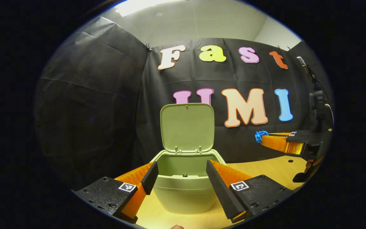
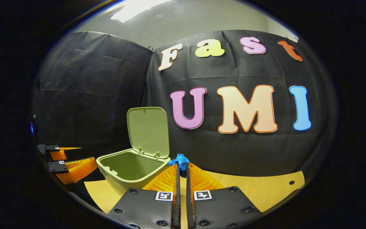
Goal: Press the lid of the desktop garbage bin to open it, pick up the crumpled paper on the desktop and throw it into the bin, then pick up the pop can on the desktop and drop it into the bin, and finally close the garbage bin lid.
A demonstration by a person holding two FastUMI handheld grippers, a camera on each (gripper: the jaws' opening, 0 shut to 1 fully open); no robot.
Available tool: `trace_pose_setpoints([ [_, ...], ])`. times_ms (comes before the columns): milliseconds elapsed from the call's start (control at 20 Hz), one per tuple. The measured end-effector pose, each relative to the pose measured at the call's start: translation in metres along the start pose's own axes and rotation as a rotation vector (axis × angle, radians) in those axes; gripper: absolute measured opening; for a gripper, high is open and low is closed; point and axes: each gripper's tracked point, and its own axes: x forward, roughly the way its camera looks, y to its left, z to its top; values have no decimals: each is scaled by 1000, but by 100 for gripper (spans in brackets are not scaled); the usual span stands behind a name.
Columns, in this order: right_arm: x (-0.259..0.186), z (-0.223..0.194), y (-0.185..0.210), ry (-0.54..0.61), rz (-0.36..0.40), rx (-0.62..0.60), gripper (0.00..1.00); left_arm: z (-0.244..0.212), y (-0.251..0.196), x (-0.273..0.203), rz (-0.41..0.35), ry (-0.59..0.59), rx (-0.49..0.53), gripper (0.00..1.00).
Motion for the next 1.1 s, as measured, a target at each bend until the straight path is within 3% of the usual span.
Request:
trace_pose_setpoints([
  [700, 59, -26, 103, 61, 126, 29, 9, -18, 72, 24, 14, 28, 36, 92],
  [750, 60, -29, 110, 69, 145, 39, 13, -19, 74, 25, 15, 30, 38, 92],
  [1000, 58, -33, 106, 57, 99, 39, 97, -17, 73, 25, 6, 19, 34, 92],
  [1100, 51, -28, 100, 42, 82, 36, 97, -13, 67, 24, -4, 10, 28, 93],
])
